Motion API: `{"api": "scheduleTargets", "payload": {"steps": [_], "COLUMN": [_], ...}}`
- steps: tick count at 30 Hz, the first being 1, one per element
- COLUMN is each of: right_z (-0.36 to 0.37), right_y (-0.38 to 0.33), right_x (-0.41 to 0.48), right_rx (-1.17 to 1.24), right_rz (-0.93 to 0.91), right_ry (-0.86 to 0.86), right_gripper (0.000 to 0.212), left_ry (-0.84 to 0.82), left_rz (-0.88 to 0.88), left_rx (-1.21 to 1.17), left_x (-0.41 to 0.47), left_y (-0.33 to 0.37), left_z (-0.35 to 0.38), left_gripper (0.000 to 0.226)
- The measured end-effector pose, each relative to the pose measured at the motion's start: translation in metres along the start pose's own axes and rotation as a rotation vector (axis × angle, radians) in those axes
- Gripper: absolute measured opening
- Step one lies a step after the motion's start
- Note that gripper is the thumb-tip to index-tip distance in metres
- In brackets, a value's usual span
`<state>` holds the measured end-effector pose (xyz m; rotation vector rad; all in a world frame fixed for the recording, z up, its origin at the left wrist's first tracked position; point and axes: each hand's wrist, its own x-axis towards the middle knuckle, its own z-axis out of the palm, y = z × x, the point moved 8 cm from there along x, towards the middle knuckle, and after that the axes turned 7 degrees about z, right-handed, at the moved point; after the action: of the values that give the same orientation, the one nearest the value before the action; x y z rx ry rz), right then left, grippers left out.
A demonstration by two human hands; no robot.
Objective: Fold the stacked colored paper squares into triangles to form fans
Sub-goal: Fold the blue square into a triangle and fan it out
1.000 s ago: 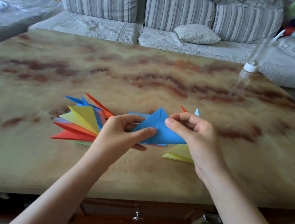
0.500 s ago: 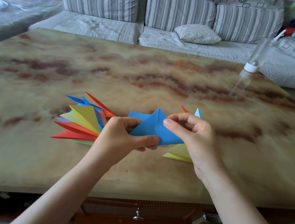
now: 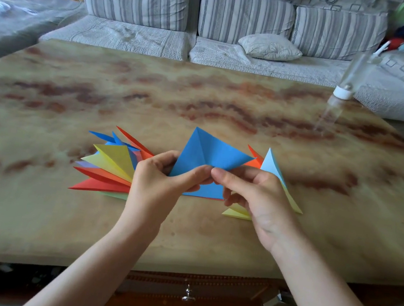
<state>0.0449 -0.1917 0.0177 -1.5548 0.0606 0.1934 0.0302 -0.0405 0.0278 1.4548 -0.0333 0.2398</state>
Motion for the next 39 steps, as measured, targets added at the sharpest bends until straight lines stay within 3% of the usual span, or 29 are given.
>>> {"api": "scheduleTargets", "payload": {"steps": [3, 10, 23, 30, 39], "right_z": [0.0, 0.003, 0.0, -0.009, -0.012], "right_y": [0.0, 0.0, 0.002, 0.003, 0.004], "right_x": [0.0, -0.001, 0.003, 0.006, 0.006], "right_rx": [0.061, 0.16, 0.373, 0.429, 0.53], "right_rz": [0.018, 0.075, 0.081, 0.087, 0.109], "right_ry": [0.008, -0.022, 0.028, 0.067, 0.1], "right_gripper": [0.035, 0.009, 0.014, 0.002, 0.009], "left_ry": [0.016, 0.043, 0.048, 0.073, 0.099], "left_rz": [0.004, 0.024, 0.014, -0.001, 0.036], "left_rx": [-0.035, -0.042, -0.102, -0.101, -0.064], "left_x": [-0.003, -0.004, -0.003, -0.004, -0.001], "left_y": [0.001, 0.003, 0.002, 0.0, 0.0], "left_z": [0.001, 0.003, 0.004, -0.001, -0.002], "left_gripper": [0.005, 0.006, 0.008, 0.008, 0.008]}}
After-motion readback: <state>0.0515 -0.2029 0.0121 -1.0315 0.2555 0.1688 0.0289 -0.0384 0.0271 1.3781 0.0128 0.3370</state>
